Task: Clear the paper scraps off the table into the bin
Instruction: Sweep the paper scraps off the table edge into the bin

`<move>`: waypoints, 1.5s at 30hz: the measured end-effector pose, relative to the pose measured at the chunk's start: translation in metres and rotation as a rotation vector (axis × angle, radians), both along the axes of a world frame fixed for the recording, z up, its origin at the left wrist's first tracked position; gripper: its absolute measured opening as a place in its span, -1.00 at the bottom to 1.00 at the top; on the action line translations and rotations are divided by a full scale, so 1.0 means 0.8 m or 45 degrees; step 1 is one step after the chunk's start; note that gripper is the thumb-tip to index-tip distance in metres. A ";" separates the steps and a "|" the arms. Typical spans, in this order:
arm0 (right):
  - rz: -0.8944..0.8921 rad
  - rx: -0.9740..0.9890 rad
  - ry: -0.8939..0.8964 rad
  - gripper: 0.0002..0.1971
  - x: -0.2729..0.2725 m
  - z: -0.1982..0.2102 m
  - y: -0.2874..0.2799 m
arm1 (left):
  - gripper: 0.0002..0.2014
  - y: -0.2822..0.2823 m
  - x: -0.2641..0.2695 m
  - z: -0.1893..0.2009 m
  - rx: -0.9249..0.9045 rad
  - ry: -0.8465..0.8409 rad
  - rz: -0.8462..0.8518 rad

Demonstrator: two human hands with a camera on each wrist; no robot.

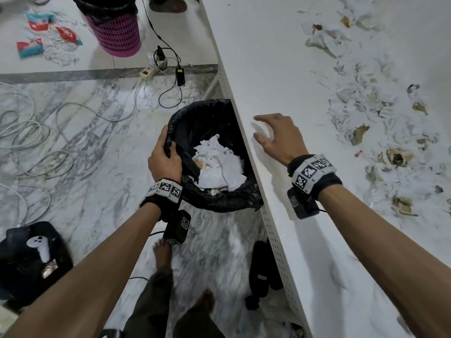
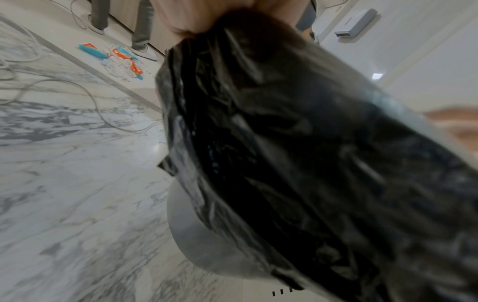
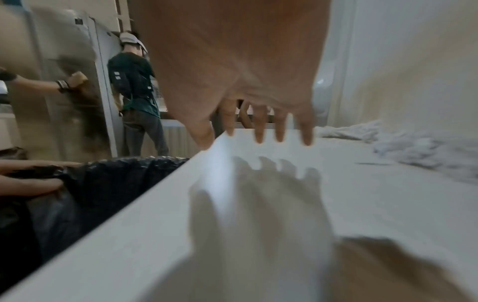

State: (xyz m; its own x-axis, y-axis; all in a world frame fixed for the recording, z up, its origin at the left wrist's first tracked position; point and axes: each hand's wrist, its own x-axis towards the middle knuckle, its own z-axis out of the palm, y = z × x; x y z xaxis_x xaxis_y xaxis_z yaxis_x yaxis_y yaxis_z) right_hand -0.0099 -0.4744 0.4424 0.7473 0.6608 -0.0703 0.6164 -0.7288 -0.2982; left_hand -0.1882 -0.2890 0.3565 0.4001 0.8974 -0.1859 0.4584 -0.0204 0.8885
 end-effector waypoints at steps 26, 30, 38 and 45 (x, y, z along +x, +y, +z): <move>0.009 0.227 0.271 -0.50 -0.121 -0.016 -0.022 | -0.57 -0.067 -0.051 -0.003 0.024 -0.001 0.096; -0.267 0.056 0.158 -0.42 -0.092 -0.012 -0.014 | -0.57 -0.050 -0.040 -0.005 0.043 -0.011 0.061; -0.134 -0.036 0.266 -0.43 -0.043 -0.020 0.030 | -0.56 0.002 0.001 0.000 0.038 0.017 0.065; -0.095 -0.072 0.248 -0.36 0.035 -0.019 0.114 | -0.57 0.064 0.042 0.004 0.060 0.036 0.007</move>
State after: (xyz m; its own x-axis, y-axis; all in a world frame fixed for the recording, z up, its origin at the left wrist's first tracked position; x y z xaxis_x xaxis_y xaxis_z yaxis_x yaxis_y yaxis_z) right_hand 0.0179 -0.3836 0.4268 0.7627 0.5950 -0.2535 0.4948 -0.7892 -0.3637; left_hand -0.1545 -0.2380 0.3600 0.3901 0.9078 -0.1541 0.4834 -0.0595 0.8734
